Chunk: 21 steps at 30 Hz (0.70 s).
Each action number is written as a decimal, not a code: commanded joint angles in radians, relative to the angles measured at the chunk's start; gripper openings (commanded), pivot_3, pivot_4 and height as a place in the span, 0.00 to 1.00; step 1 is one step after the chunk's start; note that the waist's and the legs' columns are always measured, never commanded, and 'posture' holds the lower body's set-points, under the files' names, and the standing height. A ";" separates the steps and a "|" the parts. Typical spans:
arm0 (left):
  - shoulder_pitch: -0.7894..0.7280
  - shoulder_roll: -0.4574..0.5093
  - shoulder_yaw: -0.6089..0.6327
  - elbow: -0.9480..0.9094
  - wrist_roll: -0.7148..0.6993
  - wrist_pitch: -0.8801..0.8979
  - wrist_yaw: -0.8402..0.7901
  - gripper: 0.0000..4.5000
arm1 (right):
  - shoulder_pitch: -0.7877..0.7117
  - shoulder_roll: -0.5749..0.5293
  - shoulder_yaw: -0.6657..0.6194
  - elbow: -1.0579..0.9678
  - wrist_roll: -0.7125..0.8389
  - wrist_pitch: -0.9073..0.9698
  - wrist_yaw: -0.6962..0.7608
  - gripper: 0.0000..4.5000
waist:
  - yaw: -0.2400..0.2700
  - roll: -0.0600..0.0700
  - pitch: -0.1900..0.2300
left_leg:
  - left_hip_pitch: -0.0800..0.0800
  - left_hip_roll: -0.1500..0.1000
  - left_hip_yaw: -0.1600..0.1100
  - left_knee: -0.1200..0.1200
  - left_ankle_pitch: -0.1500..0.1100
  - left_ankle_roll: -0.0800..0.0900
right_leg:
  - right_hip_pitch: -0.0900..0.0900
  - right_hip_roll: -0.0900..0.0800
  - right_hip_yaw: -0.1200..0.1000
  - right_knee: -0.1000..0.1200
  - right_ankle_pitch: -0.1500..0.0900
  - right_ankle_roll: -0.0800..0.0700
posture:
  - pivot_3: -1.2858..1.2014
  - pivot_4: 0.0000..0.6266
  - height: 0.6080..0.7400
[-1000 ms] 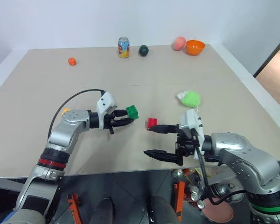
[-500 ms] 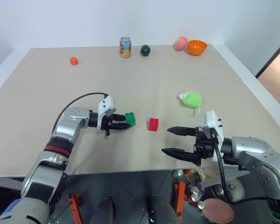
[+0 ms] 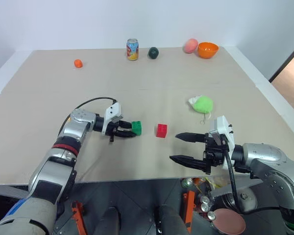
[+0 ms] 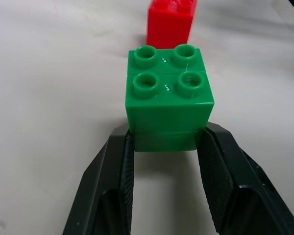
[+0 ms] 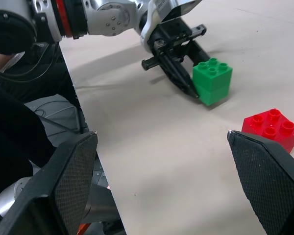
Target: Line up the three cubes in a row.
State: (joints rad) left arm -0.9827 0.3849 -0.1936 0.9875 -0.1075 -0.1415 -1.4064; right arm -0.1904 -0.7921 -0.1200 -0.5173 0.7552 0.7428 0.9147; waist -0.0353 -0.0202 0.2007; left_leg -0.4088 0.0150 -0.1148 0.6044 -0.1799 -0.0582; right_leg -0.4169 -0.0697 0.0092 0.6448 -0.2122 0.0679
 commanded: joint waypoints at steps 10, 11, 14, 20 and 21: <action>-0.083 -0.016 0.000 0.155 0.101 -0.137 -0.022 0.30 | 0.007 -0.001 -0.014 -0.047 0.012 -0.012 -0.020 0.97 | -0.001 0.000 0.000 | 0.000 0.000 0.000 0.000 0.000 0.000 | 0.000 0.000 0.000 0.000 0.000 0.000 | 0.52 0.24 1.00; -0.089 -0.019 0.002 0.167 0.107 -0.144 -0.013 0.30 | 0.009 -0.001 -0.014 -0.049 0.012 -0.011 -0.023 0.97 | -0.001 0.000 0.000 | 0.000 0.000 0.000 0.000 0.000 0.000 | 0.000 0.000 0.000 0.000 0.000 0.000 | 0.52 0.24 1.00; -0.108 -0.027 0.012 0.196 0.118 -0.151 0.003 0.30 | 0.014 0.000 -0.014 -0.054 0.016 -0.010 -0.030 0.97 | -0.001 0.000 0.000 | 0.000 0.000 0.000 0.000 0.000 0.000 | 0.000 0.000 0.000 0.000 0.000 0.001 | 0.52 0.24 1.00; -0.123 -0.033 0.024 0.224 0.129 -0.167 0.001 0.30 | 0.024 -0.002 -0.019 -0.064 0.020 -0.010 -0.037 0.97 | -0.001 0.000 0.000 | 0.000 0.000 0.000 0.000 0.000 0.000 | 0.000 0.000 0.000 0.000 0.000 0.001 | 0.52 0.24 1.00; -0.123 -0.033 0.024 0.227 0.133 -0.171 -0.001 0.30 | 0.025 -0.003 -0.020 -0.065 0.021 -0.010 -0.038 0.97 | -0.001 0.000 0.000 | 0.000 0.000 0.000 0.000 0.000 0.000 | 0.000 0.000 0.000 0.000 0.000 0.001 | 0.52 0.24 1.00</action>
State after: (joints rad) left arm -1.0798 0.3504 -0.1827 1.2074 0.0192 -0.2894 -1.4035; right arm -0.1662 -0.7914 -0.1197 -0.5467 0.7593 0.7428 0.8786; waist -0.0361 -0.0206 0.2009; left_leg -0.4086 0.0149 -0.1148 0.6048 -0.1799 -0.0582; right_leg -0.4165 -0.0697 0.0092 0.6449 -0.2118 0.0687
